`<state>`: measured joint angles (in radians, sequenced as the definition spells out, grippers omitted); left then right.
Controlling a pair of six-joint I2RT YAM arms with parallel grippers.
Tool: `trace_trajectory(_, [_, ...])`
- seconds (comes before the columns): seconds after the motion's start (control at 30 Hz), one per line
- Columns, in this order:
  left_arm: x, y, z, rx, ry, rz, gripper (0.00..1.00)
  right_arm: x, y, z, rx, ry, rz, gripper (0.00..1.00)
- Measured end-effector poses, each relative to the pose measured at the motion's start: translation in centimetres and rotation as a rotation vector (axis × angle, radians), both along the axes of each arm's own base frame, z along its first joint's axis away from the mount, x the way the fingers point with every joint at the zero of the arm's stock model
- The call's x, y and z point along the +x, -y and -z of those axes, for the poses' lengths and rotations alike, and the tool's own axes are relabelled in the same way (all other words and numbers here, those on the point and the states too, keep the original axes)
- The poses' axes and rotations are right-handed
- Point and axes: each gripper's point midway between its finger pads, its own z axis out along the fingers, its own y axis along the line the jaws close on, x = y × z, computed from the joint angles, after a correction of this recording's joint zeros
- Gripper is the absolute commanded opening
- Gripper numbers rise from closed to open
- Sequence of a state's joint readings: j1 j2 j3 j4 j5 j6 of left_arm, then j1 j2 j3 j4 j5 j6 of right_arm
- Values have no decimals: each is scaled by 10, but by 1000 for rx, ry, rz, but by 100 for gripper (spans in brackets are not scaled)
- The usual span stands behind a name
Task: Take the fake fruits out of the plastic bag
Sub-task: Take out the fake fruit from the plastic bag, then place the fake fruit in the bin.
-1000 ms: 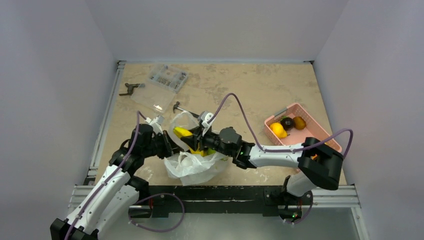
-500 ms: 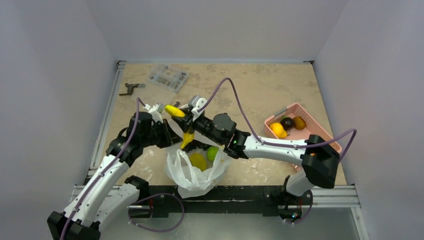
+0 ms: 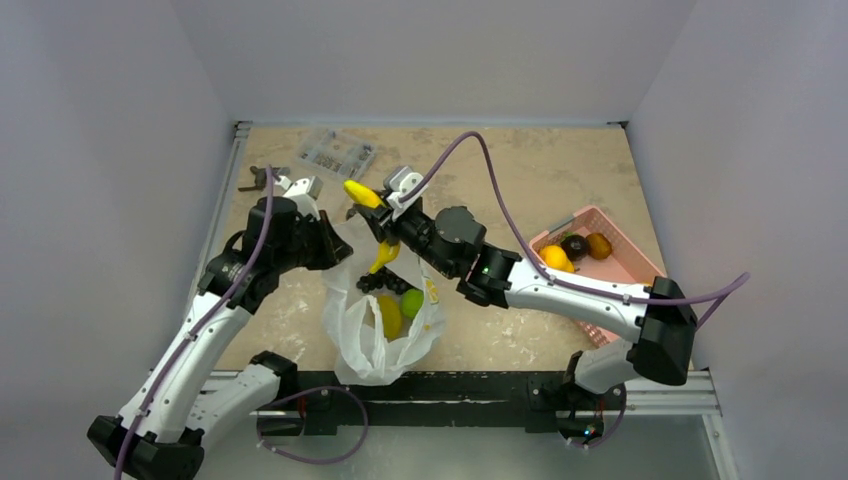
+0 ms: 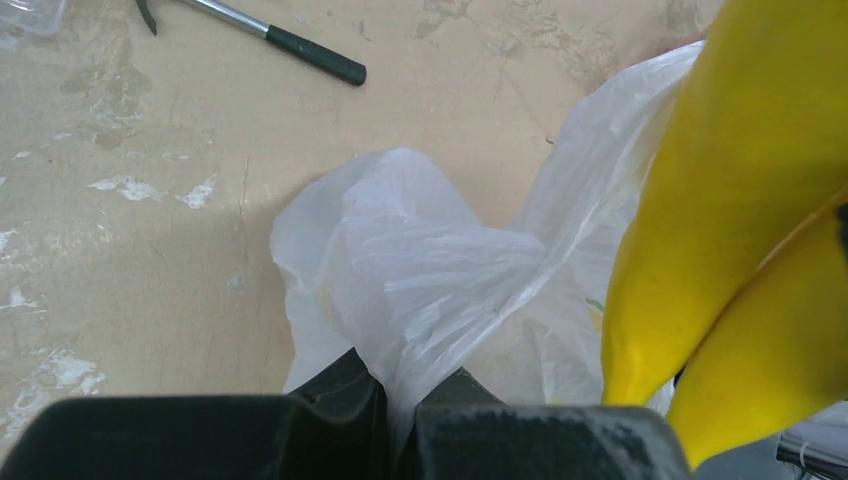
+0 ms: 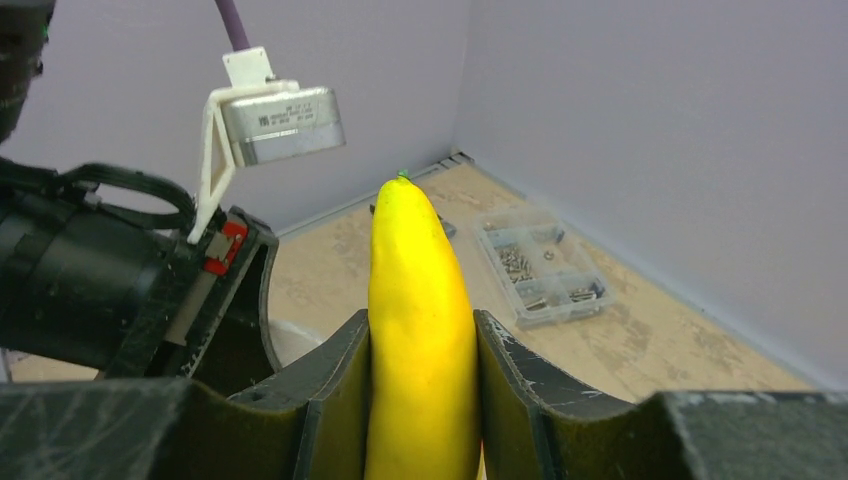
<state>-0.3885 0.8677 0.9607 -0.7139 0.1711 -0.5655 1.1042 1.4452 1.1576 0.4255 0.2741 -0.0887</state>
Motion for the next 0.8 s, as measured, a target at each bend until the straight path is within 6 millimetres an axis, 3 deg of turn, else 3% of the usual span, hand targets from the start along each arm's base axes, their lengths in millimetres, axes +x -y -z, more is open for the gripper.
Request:
trace_trajectory(0.13, [6,1,-6,12,4,4,0,-1,0,10,-24,-4,-3,0])
trace_trajectory(0.23, [11,3,2,24,-26,5,1,-4,0,14,-28,-29,-15,0])
trace_trajectory(0.47, [-4,9,34,7,-104,51,74,-23,21,20,44,-135,-42,0])
trace_trajectory(0.57, [-25,5,47,11,-134,80,94,-30,30,28,51,-176,-47,0])
trace_trajectory(0.67, [-41,-2,45,26,-128,97,97,-38,36,26,62,-205,-63,0])
trace_trajectory(0.8, [-54,-11,44,39,-107,94,89,-51,51,6,114,-216,-90,0])
